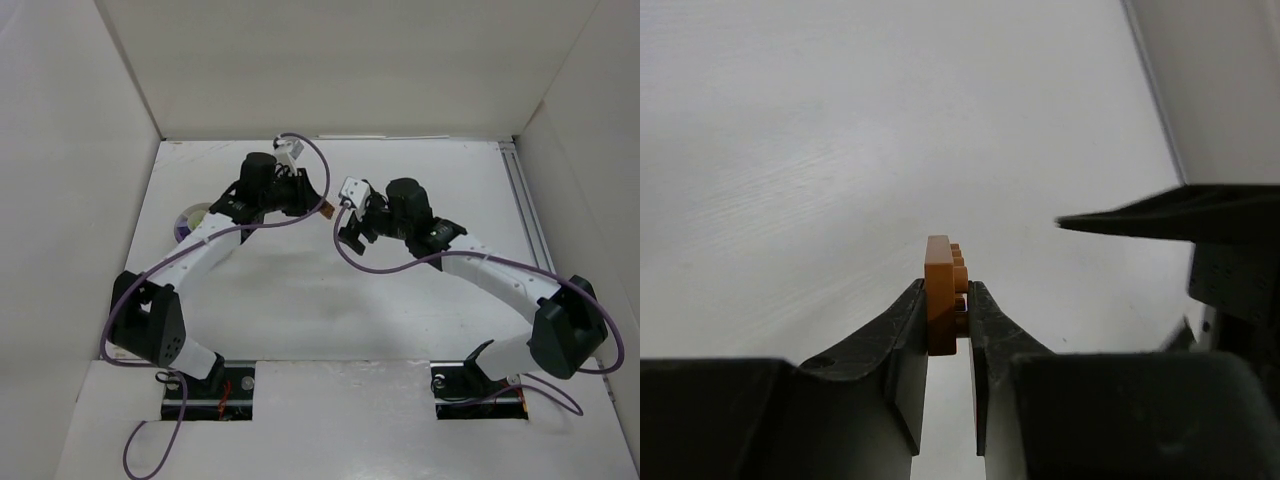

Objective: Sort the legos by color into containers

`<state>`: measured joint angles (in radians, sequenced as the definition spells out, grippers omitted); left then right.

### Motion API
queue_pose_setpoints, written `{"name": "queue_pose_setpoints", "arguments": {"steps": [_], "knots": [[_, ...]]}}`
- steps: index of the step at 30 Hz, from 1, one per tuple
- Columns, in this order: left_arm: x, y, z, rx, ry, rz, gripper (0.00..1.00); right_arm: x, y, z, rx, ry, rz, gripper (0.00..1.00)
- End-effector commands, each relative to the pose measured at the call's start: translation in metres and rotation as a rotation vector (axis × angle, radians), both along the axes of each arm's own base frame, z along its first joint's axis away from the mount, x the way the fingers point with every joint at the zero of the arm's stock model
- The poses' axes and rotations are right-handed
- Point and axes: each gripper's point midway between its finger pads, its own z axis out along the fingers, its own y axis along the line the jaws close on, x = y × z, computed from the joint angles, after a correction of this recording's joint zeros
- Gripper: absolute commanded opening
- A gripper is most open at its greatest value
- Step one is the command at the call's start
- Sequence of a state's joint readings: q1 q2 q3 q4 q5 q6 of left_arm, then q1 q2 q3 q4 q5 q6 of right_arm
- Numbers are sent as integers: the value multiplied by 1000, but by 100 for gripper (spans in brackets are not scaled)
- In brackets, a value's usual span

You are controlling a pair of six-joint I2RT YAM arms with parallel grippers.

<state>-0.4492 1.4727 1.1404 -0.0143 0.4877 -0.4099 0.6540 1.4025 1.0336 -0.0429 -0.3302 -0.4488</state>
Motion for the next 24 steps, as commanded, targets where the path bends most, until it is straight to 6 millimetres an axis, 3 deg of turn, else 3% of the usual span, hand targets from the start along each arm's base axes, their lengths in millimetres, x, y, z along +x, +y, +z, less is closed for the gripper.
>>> {"name": "queue_pose_setpoints", "arguments": {"steps": [1,2,3,7,9,12,13,17,22,24], "knots": [[35,59,23,94,-48,292,0,18,-1,32,69,-60,-26,94],[41,74,26,111,-49,361,0,21,-4,32,73,-53,-38,100],[55,108,29,165,-63,525,0,25,-9,32,70,-55,-57,100],[61,186,25,290,2,874,0,36,-34,17,47,-28,-139,100],[59,211,18,305,64,969,0,45,-50,11,40,-7,-192,100],[62,264,16,314,105,1161,0,56,-68,3,33,17,-243,100],[63,268,8,320,130,1178,0,59,-71,-1,33,33,-258,100],[73,296,11,358,121,1285,0,62,-80,-9,33,55,-264,100],[89,308,7,379,152,1313,0,67,-93,-13,29,62,-295,100],[94,311,-2,388,177,1311,0,66,-91,-13,38,71,-290,100]]}}
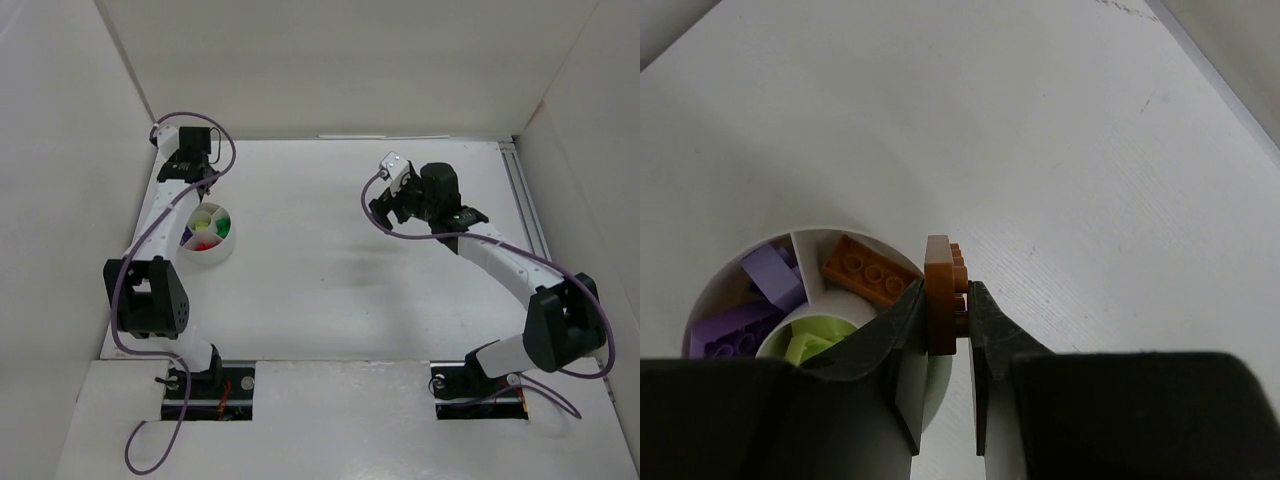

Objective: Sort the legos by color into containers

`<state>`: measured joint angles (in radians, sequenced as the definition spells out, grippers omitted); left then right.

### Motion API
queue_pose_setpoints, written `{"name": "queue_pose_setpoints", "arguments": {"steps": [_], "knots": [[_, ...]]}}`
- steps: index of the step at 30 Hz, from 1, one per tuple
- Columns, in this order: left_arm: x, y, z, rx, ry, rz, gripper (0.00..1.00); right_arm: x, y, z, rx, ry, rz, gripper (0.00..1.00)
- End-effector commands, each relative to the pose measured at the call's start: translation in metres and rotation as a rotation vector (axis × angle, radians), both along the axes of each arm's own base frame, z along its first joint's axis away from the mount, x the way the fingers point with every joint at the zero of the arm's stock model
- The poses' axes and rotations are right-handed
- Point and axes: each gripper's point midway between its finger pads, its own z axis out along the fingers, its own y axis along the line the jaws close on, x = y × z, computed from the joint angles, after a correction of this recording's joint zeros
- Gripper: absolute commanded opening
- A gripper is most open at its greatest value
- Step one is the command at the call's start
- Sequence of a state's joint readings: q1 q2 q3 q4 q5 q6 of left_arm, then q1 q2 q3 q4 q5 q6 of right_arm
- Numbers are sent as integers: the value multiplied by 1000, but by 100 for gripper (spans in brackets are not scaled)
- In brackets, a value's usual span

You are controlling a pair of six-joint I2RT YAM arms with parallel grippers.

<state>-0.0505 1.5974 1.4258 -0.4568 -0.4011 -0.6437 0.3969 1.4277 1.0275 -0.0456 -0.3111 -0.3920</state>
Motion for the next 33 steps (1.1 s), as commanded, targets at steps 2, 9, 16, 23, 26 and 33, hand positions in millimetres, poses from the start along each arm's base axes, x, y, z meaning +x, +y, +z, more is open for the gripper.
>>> {"name": "queue_pose_setpoints", "arguments": {"steps": [2,9,16,23,26,33], "knots": [[9,10,3,13,10,22,0,2,-3,2,29,1,-5,100],[-7,12,-12,-3,57,29,0,4,-5,-2,35,16,-10,100],[-7,3,-17,-36,60,-18,0,7,-8,-11,28,36,-19,100],[-14,4,-31,-35,104,-3,0,8,-7,-15,24,45,-19,100],[-16,6,-34,-34,120,11,0,8,-7,-15,24,45,-19,100],[-13,1,-36,-43,131,-24,24,8,-7,-15,24,45,-19,100]]}}
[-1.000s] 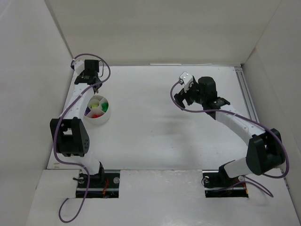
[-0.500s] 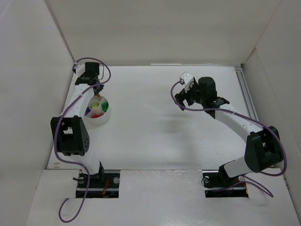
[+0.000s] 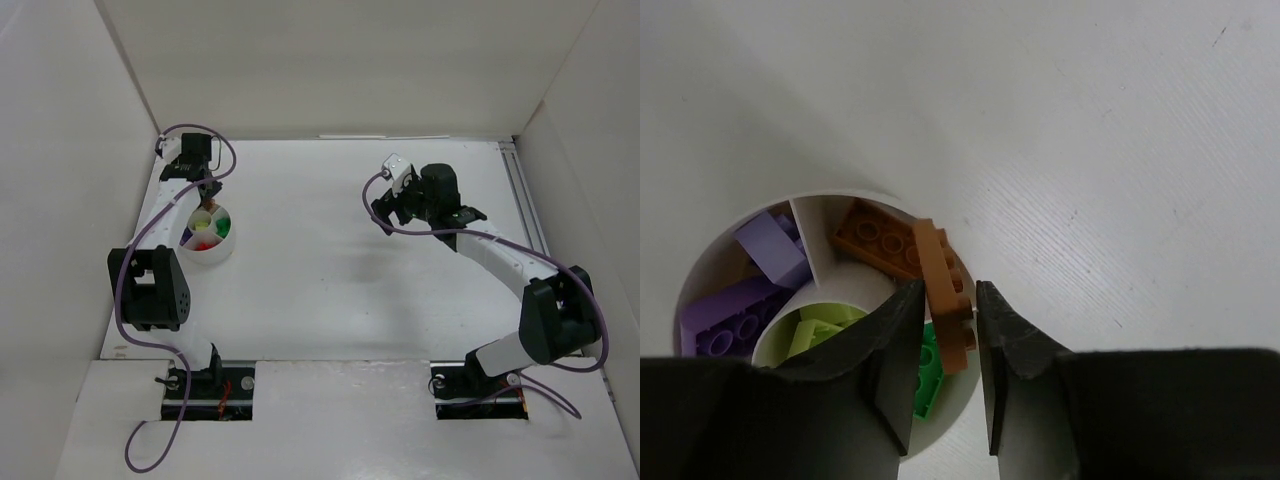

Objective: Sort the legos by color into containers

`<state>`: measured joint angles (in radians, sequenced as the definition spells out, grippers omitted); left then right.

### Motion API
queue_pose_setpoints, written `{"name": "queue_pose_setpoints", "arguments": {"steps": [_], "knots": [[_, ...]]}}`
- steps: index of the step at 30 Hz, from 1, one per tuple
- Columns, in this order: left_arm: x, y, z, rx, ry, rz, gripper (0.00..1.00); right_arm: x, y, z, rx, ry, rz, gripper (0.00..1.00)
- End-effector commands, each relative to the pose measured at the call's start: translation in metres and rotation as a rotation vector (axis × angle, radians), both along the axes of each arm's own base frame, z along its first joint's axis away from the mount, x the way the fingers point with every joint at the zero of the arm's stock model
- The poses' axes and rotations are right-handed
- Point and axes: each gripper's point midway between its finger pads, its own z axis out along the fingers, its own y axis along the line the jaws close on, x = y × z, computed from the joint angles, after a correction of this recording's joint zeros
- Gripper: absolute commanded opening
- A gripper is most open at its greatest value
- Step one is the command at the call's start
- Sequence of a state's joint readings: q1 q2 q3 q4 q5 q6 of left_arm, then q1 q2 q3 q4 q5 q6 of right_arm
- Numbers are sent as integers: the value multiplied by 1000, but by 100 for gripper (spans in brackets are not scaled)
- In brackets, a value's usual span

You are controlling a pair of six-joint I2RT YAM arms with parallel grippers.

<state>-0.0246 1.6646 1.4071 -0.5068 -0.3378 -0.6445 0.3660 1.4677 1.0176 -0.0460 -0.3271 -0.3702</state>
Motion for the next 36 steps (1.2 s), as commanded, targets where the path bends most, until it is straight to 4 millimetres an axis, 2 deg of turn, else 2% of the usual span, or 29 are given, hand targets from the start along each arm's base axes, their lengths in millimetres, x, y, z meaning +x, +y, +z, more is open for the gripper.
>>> {"name": "queue_pose_setpoints", "arguments": {"steps": [1,9,13,14,15,17,18,19,20,21,22,23,24,25,26,27,28,29,30,31,32,34,35,36], "knots": [[-5,0,12,-2,-16,-8,25,3,1,6,22,-18,6,100],[-5,-1,37,-4,-88,-20,33,2,3,6,26,-16,14,100],[-7,-2,44,-6,-103,-33,45,1,3,11,36,-22,10,100],[-6,-4,52,-5,-130,-49,54,-2,2,6,30,-5,10,100],[-7,-4,66,-5,-171,-50,61,-3,1,10,34,-16,10,100],[-8,-19,80,14,-226,-103,75,-4,-3,18,38,-33,-15,100],[-16,-24,102,26,-293,-106,89,-4,-9,18,34,-38,-35,100],[-21,-38,112,45,-326,-148,95,-6,-12,31,49,-63,-49,100],[-26,-42,121,49,-365,-154,99,-6,-20,31,41,-68,-77,100],[-29,-49,121,43,-406,-169,99,-8,-25,30,33,-72,-97,100],[-42,-53,142,44,-483,-192,99,-10,-33,38,57,-79,-145,100],[-48,-69,147,28,-518,-251,99,-9,-42,39,50,-86,-197,100],[-53,-74,138,30,-540,-274,99,-9,-50,40,54,-89,-232,100],[-66,-87,153,13,-605,-324,99,-13,-59,44,70,-93,-268,100],[-71,-93,154,5,-631,-340,99,-17,-61,45,73,-100,-269,100],[-76,-103,154,-11,-648,-390,99,-18,-72,44,71,-96,-317,100],[-81,-110,145,-14,-641,-426,99,-23,-76,40,70,-91,-337,100],[-85,-116,145,-26,-644,-450,99,-27,-83,49,79,-121,-357,100],[-88,-122,148,-33,-655,-468,99,-31,-87,48,79,-115,-376,100],[-90,-125,143,-36,-643,-479,99,-34,-91,53,77,-127,-393,100],[-91,-129,137,-38,-631,-492,99,-40,-98,43,73,-107,-415,100],[-95,-145,129,-50,-613,-538,99,-49,-102,52,93,-139,-431,100],[-96,-150,116,-41,-575,-561,99,-55,-109,43,81,-125,-449,100],[-95,-154,110,-35,-557,-565,99,-60,-110,50,102,-143,-453,100]]}}
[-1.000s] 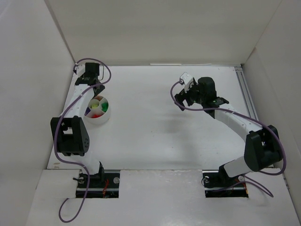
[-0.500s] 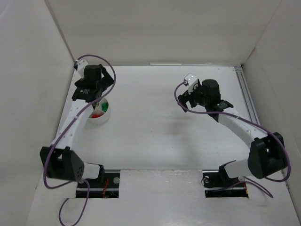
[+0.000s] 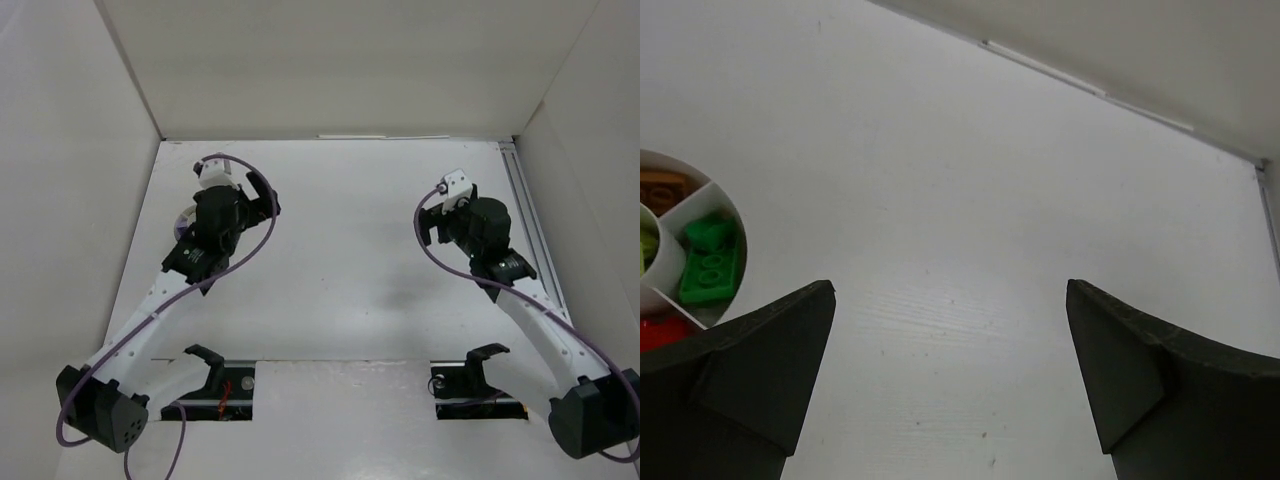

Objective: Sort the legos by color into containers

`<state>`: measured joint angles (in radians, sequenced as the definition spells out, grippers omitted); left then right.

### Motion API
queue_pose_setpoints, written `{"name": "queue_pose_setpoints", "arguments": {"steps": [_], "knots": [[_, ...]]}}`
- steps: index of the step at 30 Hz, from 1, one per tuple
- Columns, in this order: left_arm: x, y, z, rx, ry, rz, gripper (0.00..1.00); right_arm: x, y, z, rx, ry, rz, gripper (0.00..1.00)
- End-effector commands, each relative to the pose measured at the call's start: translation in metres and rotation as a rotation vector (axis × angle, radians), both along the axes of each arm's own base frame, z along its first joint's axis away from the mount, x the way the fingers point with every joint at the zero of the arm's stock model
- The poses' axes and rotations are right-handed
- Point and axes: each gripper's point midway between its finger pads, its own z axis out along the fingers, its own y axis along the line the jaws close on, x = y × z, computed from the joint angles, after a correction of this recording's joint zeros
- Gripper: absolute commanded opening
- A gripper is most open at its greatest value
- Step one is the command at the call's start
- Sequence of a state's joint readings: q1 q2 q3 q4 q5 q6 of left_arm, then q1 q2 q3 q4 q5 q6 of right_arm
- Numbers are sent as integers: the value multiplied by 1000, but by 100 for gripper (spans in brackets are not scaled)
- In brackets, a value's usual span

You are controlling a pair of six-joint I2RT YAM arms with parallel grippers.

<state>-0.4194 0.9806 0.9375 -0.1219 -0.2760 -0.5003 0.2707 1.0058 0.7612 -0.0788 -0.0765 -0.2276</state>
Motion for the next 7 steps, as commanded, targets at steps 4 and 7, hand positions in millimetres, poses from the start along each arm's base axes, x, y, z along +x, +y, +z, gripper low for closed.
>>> {"name": "queue_pose_setpoints", "arguments": {"steps": [4,7], "knots": [[-5,-25,-21,57,38,-52,99,-18,-15,-2,47,-15,-63,100],[-7,-27,-25,64,45,-54,99,-20,-14,1,53,-25,-54,100]]}}
